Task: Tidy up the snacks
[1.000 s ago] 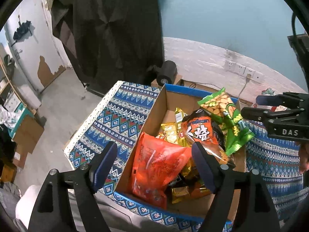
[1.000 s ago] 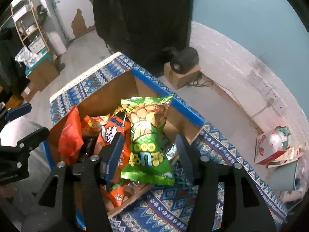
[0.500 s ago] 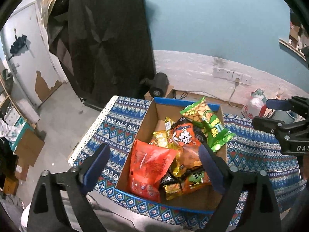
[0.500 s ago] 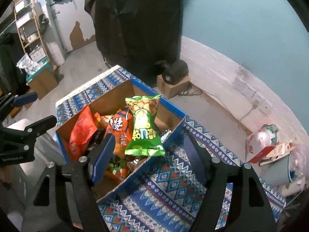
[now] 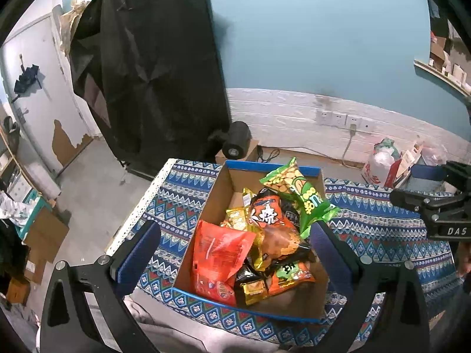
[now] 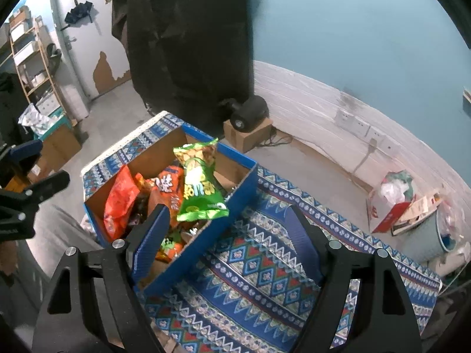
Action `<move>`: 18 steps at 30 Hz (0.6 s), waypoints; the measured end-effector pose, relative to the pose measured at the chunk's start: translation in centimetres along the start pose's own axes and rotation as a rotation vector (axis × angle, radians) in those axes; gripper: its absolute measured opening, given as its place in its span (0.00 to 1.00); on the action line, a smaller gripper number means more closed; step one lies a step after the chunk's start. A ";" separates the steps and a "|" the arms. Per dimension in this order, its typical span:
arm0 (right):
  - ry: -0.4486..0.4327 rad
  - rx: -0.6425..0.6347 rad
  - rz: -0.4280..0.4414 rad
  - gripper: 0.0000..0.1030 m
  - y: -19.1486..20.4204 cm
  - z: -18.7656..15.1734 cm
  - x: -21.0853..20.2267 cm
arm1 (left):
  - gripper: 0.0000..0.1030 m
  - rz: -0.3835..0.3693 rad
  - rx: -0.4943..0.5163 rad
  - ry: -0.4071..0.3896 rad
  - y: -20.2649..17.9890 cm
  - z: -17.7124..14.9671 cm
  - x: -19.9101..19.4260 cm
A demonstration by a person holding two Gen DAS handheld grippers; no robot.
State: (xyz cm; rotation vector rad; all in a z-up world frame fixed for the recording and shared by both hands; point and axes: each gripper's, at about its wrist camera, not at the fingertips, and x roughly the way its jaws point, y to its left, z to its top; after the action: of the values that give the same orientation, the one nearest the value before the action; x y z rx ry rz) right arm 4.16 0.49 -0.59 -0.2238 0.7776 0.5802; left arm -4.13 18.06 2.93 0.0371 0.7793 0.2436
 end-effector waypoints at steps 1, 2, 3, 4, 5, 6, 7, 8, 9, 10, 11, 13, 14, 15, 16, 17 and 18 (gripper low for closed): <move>0.005 -0.003 0.000 0.77 -0.1 -0.2 -0.1 | 0.99 -0.003 -0.002 0.002 -0.1 0.0 0.0; 0.008 -0.005 -0.001 0.77 -0.1 -0.4 -0.1 | 0.99 -0.006 -0.002 0.002 -0.2 0.0 0.0; 0.007 -0.005 -0.003 0.77 -0.2 -0.5 -0.1 | 0.99 -0.004 0.000 0.002 -0.2 0.1 0.0; 0.008 -0.006 -0.005 0.77 -0.3 -0.6 -0.2 | 0.99 0.001 0.003 0.005 -0.3 0.1 0.0; 0.009 -0.004 -0.005 0.77 -0.4 -0.7 -0.2 | 0.99 0.004 0.006 0.005 -0.3 0.1 -0.1; 0.008 -0.001 -0.004 0.77 -0.5 -0.7 -0.3 | 0.99 0.006 0.008 0.004 -0.4 0.2 -0.1; 0.008 0.001 -0.002 0.77 -0.6 -0.8 -0.4 | 0.99 0.009 0.010 0.005 -0.4 0.2 -0.2; 0.010 0.002 -0.001 0.77 -0.7 -0.8 -0.4 | 0.99 0.011 0.012 0.007 -0.5 0.2 -0.2; 0.010 0.003 -0.001 0.77 -0.8 -0.7 -0.4 | 0.99 0.011 0.016 0.008 -0.5 0.2 -0.1; 0.009 0.004 -0.002 0.77 -0.9 -0.8 -0.4 | 0.99 0.012 0.020 0.011 -0.5 0.2 -0.1; 0.009 0.005 -0.002 0.77 -0.9 -0.7 -0.5 | 0.99 0.017 0.023 0.014 -0.5 0.2 0.0; 0.009 0.005 0.000 0.77 -0.9 -0.8 -0.5 | 0.99 0.024 0.027 0.022 -0.5 0.1 0.2; 0.009 0.005 -0.003 0.77 -0.9 -0.8 -0.5 | 0.99 0.025 0.028 0.025 -0.5 0.1 0.2; 0.010 0.002 0.001 0.77 -0.9 -0.7 -0.5 | 0.99 0.025 0.028 0.026 -0.5 0.1 0.2; 0.010 0.000 0.002 0.77 -0.9 -0.7 -0.5 | 0.99 0.026 0.028 0.025 -0.4 0.1 0.2; 0.010 -0.003 0.000 0.77 -0.9 -0.7 -0.6 | 0.99 0.027 0.030 0.023 -0.4 0.1 0.1; 0.008 -0.005 0.000 0.77 -0.9 -0.7 -0.6 | 0.99 0.026 0.031 0.020 -0.4 0.1 0.1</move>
State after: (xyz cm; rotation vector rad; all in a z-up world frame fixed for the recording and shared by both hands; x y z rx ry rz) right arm 3.92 -0.74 -0.70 -0.2310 0.7842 0.5811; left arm -3.89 17.67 2.84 0.0747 0.8031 0.2569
